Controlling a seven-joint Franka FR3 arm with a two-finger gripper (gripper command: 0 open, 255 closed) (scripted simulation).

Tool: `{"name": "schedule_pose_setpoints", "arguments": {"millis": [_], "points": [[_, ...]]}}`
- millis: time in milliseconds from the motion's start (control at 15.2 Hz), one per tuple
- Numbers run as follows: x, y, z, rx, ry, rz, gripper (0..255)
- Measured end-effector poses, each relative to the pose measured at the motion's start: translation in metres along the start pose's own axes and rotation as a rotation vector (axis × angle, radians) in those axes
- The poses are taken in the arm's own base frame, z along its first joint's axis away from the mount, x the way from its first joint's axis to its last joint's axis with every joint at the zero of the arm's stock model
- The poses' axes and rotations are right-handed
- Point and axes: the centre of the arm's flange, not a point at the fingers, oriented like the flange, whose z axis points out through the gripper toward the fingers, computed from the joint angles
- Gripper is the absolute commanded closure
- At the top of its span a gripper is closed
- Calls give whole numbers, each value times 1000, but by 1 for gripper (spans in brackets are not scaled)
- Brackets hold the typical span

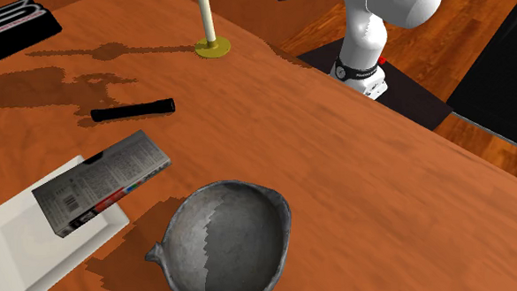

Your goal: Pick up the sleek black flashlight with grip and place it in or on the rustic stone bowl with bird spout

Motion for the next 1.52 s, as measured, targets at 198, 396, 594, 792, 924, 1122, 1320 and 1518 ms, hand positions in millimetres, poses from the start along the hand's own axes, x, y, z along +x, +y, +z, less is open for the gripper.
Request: {"name": "schedule_pose_setpoints", "arguments": {"millis": [198,396,594,792,924,1122,1320,1518], "points": [[14,0,9,-1,-4,14,0],[47,1,27,-2,-13,45,0],[77,6,49,-4,-22,78,0],[113,12,69,-5,-32,113,0],[136,14,87,-6,-38,135,0],[166,21,111,-8,-47,169,0],[202,27,135,-9,-57,202,0],[235,36,156,-11,-66,236,0]]}}
